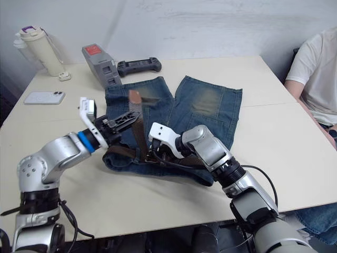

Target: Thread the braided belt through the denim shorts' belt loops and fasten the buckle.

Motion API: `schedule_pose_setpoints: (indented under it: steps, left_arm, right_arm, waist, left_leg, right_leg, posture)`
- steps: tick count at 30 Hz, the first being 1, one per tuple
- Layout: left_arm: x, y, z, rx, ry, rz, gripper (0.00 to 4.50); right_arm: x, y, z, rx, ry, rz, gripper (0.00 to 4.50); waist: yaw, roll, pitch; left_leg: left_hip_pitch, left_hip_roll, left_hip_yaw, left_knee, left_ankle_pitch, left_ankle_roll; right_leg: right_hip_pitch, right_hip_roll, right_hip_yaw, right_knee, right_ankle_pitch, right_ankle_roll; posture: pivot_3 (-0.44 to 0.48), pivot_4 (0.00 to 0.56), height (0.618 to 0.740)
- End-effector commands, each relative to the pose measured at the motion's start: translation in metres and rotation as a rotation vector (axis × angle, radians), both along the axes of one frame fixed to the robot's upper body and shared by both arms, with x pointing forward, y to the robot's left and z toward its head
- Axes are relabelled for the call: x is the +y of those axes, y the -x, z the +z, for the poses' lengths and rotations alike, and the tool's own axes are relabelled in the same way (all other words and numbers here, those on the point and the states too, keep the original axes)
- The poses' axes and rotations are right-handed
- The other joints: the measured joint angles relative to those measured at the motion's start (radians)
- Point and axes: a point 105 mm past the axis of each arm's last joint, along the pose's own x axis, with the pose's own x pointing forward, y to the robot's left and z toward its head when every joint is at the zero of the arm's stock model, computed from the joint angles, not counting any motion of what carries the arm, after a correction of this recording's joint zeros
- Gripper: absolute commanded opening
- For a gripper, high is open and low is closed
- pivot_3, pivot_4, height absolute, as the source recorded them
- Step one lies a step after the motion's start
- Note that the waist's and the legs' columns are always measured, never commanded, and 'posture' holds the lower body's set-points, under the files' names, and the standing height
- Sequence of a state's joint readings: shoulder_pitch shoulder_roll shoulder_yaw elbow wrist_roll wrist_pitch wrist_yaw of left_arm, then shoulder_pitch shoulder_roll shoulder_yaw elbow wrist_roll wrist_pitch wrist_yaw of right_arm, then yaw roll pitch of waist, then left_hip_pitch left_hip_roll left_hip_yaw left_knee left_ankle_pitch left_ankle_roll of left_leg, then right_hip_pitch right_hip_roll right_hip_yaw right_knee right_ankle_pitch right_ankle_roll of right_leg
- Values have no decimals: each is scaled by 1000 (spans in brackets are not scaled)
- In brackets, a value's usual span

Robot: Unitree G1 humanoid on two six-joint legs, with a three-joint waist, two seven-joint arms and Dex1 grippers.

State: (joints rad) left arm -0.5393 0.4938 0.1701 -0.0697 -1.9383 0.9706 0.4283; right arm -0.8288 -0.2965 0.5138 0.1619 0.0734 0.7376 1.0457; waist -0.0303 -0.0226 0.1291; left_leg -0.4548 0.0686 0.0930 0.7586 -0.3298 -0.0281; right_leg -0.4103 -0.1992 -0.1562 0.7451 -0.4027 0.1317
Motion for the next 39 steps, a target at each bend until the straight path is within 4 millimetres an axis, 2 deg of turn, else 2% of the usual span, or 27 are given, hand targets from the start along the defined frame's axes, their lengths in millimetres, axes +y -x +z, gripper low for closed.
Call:
schedule_pose_setpoints:
  steps: [1, 6, 10, 19, 21, 26, 29, 35, 39]
  left_arm:
    - [-12, 4, 31, -106, 53, -101, 0]
    - [-24, -10, 26, -77, 28, -169, 0]
    - [-37, -21, 30, -87, 12, -238, 0]
    - [-81, -38, 33, -93, -36, -388, 0]
    - [-90, -41, 30, -86, -40, -406, 0]
    - [-115, -52, 7, -49, -106, -406, 0]
    - [-123, -54, 0, -62, -137, -419, 0]
    - [-140, -60, -1, -85, -149, -439, 0]
    - [-153, -54, 12, -129, -127, -497, 0]
  right_arm:
    - [-30, 24, -92, 198, 270, -79, 26]
    - [-27, 29, -92, 196, 248, -71, 26]
    - [-26, 33, -93, 195, 242, -82, 26]
    - [-32, 39, -101, 179, 283, -89, 26]
    - [-34, 39, -102, 175, 289, -91, 26]
    - [-31, 43, -102, 176, 287, -94, 26]
    - [-32, 46, -102, 177, 286, -96, 26]
    - [-34, 48, -103, 158, 327, -95, 26]
    - [-35, 49, -105, 149, 349, -101, 26]
  waist:
    - [0, 2, -1]
    - [1, 2, -1]
    - [2, 2, -1]
    - [3, 2, -1]
    - [3, 2, -1]
    - [4, 2, -1]
    - [4, 3, -2]
    - [8, 3, -2]
    - [15, 3, -2]
  left_leg:
    - [0, 0, 0, 0, 0, 0]
    - [0, 0, 0, 0, 0, 0]
    - [0, 0, 2, -1, 0, 0]
    - [0, 0, 3, -3, 1, -1]
    - [0, 0, 3, -3, 1, -1]
    - [0, -1, 3, -3, 1, -1]
    - [0, -1, 3, -4, 2, -1]
    - [0, -1, 3, -4, 2, -1]
    - [0, -2, 3, -4, 2, 0]
  right_leg:
    - [0, 0, 0, 0, 0, 0]
    - [0, 0, 0, 0, 0, 0]
    - [0, 1, -1, -1, 0, 0]
    - [1, 1, -2, -3, 0, 0]
    - [1, 1, -2, -3, 0, 0]
    - [2, 1, -2, -4, 0, 1]
    - [2, 1, -2, -4, 0, 1]
    - [2, 0, -3, -5, 0, 1]
    - [2, 0, -3, -6, 0, 1]
  posture:
    - [0, 150, 650]
    - [0, 150, 650]
    - [0, 150, 650]
    - [0, 150, 650]
    - [0, 150, 650]
    - [0, 150, 650]
    - [0, 150, 650]
    - [0, 150, 650]
    - [0, 150, 650]
